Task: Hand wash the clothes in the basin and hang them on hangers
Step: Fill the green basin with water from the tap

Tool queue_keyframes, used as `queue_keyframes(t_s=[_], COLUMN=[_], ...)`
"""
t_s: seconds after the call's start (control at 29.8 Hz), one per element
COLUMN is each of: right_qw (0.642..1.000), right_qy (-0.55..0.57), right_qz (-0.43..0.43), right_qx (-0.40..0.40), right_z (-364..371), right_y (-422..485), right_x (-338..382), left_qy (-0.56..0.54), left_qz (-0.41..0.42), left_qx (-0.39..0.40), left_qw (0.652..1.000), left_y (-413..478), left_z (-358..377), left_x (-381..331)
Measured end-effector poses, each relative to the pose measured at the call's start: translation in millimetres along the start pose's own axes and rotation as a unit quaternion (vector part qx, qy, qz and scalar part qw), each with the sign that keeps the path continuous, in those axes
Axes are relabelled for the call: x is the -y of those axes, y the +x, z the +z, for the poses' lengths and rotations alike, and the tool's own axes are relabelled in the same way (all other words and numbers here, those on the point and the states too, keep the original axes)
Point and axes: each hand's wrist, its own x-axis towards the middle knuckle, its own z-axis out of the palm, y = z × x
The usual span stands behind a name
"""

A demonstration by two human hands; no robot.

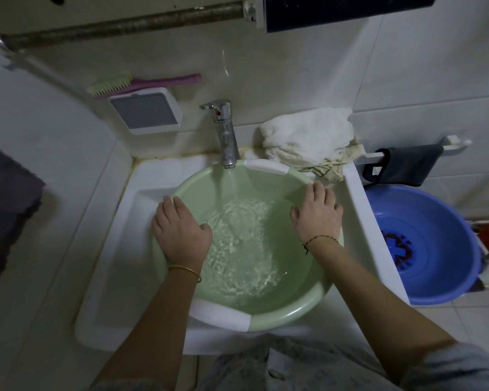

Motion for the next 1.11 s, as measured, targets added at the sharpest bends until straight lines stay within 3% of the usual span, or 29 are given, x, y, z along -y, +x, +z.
queue_keyframes(t_s=[1.11], right_qw=[1.000], right_qy=[0.008], right_qz=[0.000], right_qx=[-0.003], right_z=[0.4], right_y=[-0.3], right_x=[-0.4], left_qy=[0.007], left_qz=[0.001], left_qx=[0.010], left_qw=[1.000], left_y=[0.2], left_z=[0.9], left_x=[0.9])
